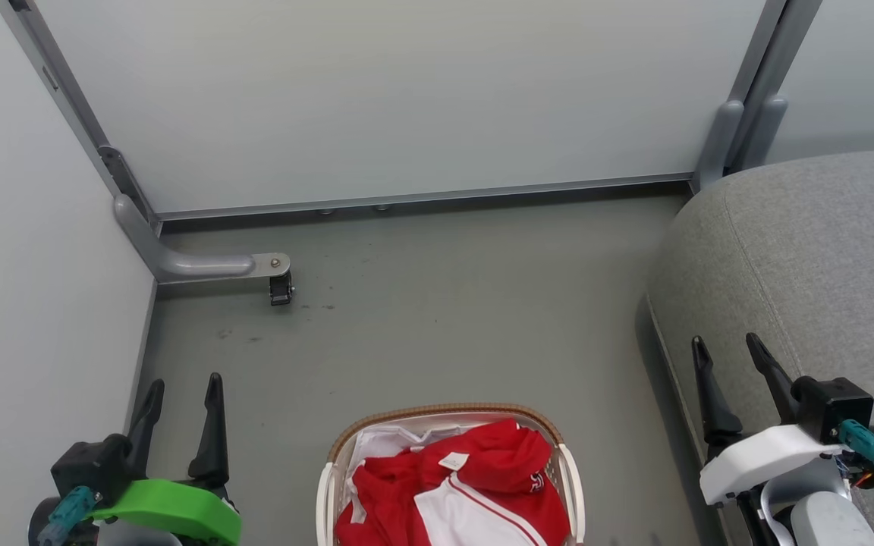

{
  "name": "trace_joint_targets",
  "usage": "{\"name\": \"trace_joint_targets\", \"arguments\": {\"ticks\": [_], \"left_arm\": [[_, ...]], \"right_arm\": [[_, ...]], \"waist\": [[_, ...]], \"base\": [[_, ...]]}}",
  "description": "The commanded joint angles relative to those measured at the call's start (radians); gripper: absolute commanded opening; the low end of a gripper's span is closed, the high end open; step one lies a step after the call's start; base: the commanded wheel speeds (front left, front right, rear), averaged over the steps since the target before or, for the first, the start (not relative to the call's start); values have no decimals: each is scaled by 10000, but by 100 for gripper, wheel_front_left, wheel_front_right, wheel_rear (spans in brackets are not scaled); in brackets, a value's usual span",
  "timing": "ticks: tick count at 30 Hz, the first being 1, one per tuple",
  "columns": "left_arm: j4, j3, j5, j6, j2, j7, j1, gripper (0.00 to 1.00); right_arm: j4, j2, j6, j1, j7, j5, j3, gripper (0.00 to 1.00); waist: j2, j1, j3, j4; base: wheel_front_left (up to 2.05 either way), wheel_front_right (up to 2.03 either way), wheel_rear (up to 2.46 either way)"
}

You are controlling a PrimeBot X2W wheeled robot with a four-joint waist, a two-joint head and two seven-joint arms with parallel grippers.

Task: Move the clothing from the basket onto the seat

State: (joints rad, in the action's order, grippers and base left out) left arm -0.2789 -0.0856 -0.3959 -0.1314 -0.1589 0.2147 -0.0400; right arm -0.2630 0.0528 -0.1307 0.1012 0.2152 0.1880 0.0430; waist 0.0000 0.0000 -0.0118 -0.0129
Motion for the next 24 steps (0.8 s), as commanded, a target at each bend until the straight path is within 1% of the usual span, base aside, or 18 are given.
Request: {"name": "trace_joint_targets", "arguments": {"ticks": [1, 8, 12, 14, 19, 24], "left_arm": [[49, 5, 231, 11, -108, 109, 132, 100], [-9, -27, 624, 12, -128, 238, 139, 100], [19, -140, 856, 12, -102, 312, 89, 100], [7, -274, 722, 13, -49, 340, -35, 100], [52, -802, 644, 13, -249, 453, -427, 100], [-92, -1327, 759, 14, -355, 534, -943, 100]], "right_arm": [[-5, 16, 0, -13, 105, -280, 17, 100], [-83, -2, 0, -3, 243, -821, 38, 100], [-23, -6, 0, 112, 309, -1098, 78, 100], [57, -8, 0, 235, 346, -1134, 41, 100], [172, -1, 1, 612, 434, -928, -95, 100], [404, -2, 1, 1028, 510, -1114, -180, 100]], "waist": [[0, 0, -4, 14], [0, 0, -64, 35], [0, 0, -282, 64], [0, 0, -505, 103], [0, 0, -1274, 297], [0, 0, -2161, 532]], "base": [[0, 0, 0], [0, 0, 0], [0, 0, 0], [0, 0, 0], [0, 0, 0], [0, 0, 0]]}}
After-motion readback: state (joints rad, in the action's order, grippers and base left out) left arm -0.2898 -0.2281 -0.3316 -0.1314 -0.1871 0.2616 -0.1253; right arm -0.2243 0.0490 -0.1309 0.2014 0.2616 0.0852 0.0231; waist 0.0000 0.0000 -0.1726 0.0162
